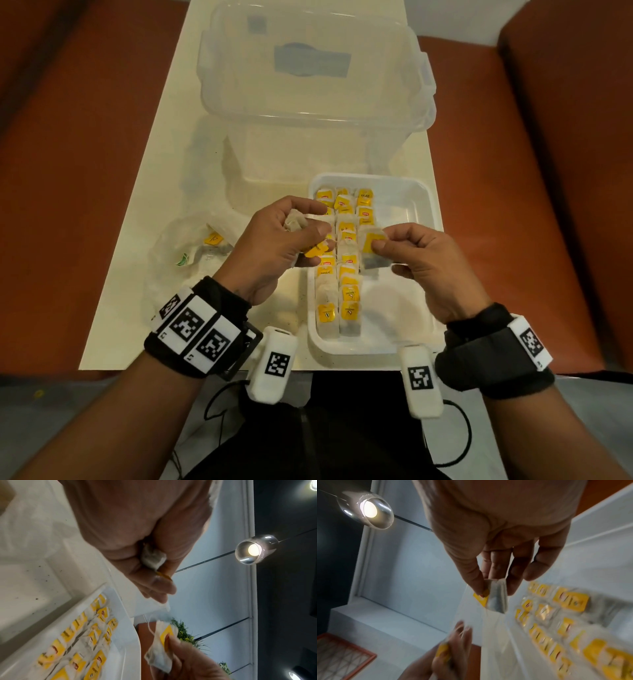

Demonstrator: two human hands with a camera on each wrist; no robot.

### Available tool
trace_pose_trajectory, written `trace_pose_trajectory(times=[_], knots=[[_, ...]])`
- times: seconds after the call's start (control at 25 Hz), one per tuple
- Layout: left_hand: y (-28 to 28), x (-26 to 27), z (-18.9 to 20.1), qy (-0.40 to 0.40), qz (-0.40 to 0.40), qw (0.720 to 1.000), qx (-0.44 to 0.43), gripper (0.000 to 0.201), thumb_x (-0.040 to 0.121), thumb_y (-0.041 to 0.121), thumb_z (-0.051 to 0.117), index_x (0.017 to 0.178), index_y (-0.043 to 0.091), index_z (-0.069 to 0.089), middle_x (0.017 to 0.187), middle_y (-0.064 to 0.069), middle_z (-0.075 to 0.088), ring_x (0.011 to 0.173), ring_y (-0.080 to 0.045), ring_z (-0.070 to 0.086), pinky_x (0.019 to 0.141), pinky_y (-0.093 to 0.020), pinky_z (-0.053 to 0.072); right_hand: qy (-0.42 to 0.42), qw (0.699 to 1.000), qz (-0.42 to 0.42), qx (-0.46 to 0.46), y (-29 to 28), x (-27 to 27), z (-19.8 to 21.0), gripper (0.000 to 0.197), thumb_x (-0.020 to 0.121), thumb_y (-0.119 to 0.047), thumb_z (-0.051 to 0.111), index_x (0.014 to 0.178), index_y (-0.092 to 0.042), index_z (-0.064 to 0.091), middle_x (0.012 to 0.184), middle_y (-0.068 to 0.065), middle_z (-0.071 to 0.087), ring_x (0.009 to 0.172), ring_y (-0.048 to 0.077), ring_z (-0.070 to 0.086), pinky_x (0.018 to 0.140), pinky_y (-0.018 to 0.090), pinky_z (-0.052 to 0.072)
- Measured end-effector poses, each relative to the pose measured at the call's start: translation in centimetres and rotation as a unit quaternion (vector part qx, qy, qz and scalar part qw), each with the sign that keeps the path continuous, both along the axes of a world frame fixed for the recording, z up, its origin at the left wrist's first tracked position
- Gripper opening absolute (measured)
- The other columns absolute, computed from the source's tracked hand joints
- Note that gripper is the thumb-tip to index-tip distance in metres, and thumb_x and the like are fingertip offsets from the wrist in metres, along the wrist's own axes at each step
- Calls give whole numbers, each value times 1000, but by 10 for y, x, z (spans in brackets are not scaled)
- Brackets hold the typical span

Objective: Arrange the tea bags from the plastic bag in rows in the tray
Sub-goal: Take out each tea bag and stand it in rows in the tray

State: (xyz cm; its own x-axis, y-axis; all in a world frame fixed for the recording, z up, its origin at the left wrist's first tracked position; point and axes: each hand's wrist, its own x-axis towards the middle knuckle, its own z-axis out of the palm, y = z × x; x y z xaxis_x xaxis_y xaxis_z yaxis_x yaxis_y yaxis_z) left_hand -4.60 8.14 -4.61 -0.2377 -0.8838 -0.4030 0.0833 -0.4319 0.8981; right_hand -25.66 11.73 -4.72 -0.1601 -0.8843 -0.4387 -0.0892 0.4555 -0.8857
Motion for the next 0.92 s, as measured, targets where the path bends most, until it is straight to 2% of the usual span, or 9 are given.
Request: trace_pose_trajectory(times=[0.08,0.12,0.16,0.24,0.32,0.36,0.56,0.92], knots=[[0,6,-4,19,25,999,37,10,93,8,66,101,15,67,86,-6,71,72,-12,69,54,-18,51,34,999,-34,5,-4,-19,-4,6,84,-13,76,87,-16,71,84,-2,72,70,4,62,72,29,43],[2,8,-7,27,31,997,63,7,94,10,64,98,14,67,84,-5,70,70,-10,69,53,-18,51,54,998,-39,7,-6,-28,-8,7,85,-12,75,90,-12,71,84,0,71,67,2,61,69,25,43],[4,9,-9,37,34,995,90,5,95,13,63,96,14,67,82,-5,69,69,-10,68,52,-18,51,79,996,-31,12,-8,-36,-12,9,85,-9,75,93,-7,70,82,2,71,63,0,62,65,21,44],[9,10,-14,54,38,989,133,6,96,16,62,94,14,67,80,-4,68,66,-9,66,51,-17,51,132,989,44,53,-13,-41,-25,15,85,-8,76,96,0,69,83,11,74,63,5,65,58,15,45],[13,7,-16,64,38,985,154,6,96,16,62,94,13,67,80,-4,66,64,-9,65,51,-17,51,186,965,138,120,-16,-38,-40,17,84,-14,79,95,-5,70,86,11,75,67,11,64,56,17,42],[15,6,-16,67,37,985,156,6,95,16,62,94,13,67,80,-4,65,63,-9,64,51,-17,51,200,956,160,143,-18,-35,-48,16,84,-16,80,93,-8,69,85,8,73,67,12,63,55,18,42],[18,5,-14,65,36,986,146,3,93,15,64,95,13,66,78,-5,62,60,-8,61,50,-18,50,193,955,138,175,-28,-27,-74,16,86,-16,78,89,-13,63,85,6,71,68,14,65,64,27,49],[17,6,-14,67,48,984,156,3,92,16,65,95,14,65,78,-5,62,61,-10,61,51,-19,51,250,945,134,163,-31,-34,-79,19,82,-21,82,82,-16,63,77,4,69,74,19,63,70,34,48]])
